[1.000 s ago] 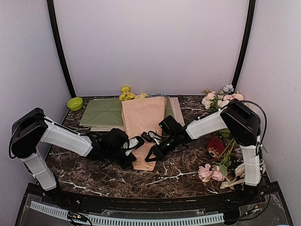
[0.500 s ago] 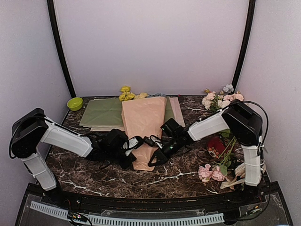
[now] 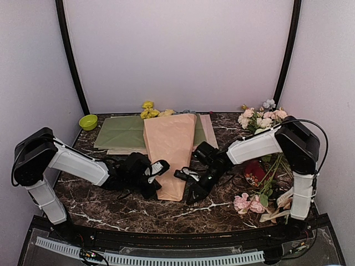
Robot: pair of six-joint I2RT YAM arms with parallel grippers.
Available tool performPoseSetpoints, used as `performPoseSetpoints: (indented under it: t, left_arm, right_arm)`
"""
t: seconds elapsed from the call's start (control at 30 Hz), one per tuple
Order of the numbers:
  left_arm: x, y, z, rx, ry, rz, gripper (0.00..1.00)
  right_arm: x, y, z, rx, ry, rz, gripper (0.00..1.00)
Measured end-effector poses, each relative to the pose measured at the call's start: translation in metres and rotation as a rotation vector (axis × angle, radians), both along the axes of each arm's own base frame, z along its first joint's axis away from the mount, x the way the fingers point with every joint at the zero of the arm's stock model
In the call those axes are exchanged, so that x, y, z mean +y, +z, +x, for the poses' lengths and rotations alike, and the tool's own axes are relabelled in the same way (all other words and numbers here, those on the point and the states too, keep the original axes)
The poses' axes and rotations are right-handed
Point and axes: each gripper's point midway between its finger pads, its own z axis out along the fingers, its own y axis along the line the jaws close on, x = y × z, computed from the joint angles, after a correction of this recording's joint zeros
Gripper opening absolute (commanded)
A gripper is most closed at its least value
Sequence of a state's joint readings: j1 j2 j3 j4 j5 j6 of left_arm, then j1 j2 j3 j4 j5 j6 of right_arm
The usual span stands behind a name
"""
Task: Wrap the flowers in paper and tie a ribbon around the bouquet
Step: Press the fold line on the folded bouquet.
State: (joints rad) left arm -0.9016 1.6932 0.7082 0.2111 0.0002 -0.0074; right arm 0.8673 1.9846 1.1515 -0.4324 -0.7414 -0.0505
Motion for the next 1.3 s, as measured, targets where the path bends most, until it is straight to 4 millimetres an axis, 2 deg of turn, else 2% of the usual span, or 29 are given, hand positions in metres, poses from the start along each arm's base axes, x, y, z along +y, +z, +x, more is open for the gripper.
performPoseSetpoints:
  t: [0.1, 0.17, 0.33, 0.4, 0.47, 0.57, 0.63, 0.83, 1.13, 1.23, 1.3]
  left_arm:
    - [0.0, 0.0, 0.0, -0.002, 0.001, -0.003, 0.0]
    - [0.0, 0.0, 0.0, -0.004, 0.001, -0.006, 0.0]
    - [0.0, 0.0, 0.0, -0.008, 0.003, -0.015, 0.0]
    - [0.0, 0.0, 0.0, -0.01, 0.003, -0.018, 0.0]
    - [0.0, 0.0, -0.001, -0.01, 0.002, -0.02, 0.0]
    - [-0.001, 0.0, -0.001, -0.006, -0.002, -0.023, 0.0]
    - [-0.001, 0.0, -0.002, -0.005, -0.003, -0.024, 0.0]
    - [-0.002, 0.0, -0.003, -0.001, -0.008, -0.027, 0.0]
    - [-0.003, 0.0, -0.004, 0.005, -0.015, -0.032, 0.0]
    - [-0.003, 0.0, -0.004, 0.005, -0.016, -0.033, 0.0]
    - [-0.003, 0.0, -0.004, 0.005, -0.016, -0.032, 0.0]
  right_arm:
    - [-0.004, 0.007, 0.006, 0.031, -0.03, 0.007, 0.08]
    - [-0.001, 0.016, 0.022, 0.04, -0.069, 0.033, 0.08]
    - [0.025, 0.041, 0.078, -0.004, -0.166, 0.159, 0.08]
    - [0.033, 0.04, 0.102, -0.005, -0.213, 0.193, 0.07]
    - [0.033, 0.03, 0.125, 0.011, -0.271, 0.201, 0.07]
    - [0.026, 0.014, 0.158, 0.049, -0.356, 0.204, 0.07]
    - [0.023, 0.013, 0.177, 0.068, -0.4, 0.219, 0.07]
    - [0.01, 0.046, 0.255, -0.014, -0.558, 0.317, 0.08]
    - [-0.038, 0.073, 0.372, -0.133, -0.798, 0.354, 0.1]
    - [-0.048, 0.083, 0.395, -0.172, -0.835, 0.35, 0.11]
    - [-0.05, 0.09, 0.4, -0.193, -0.838, 0.346, 0.12]
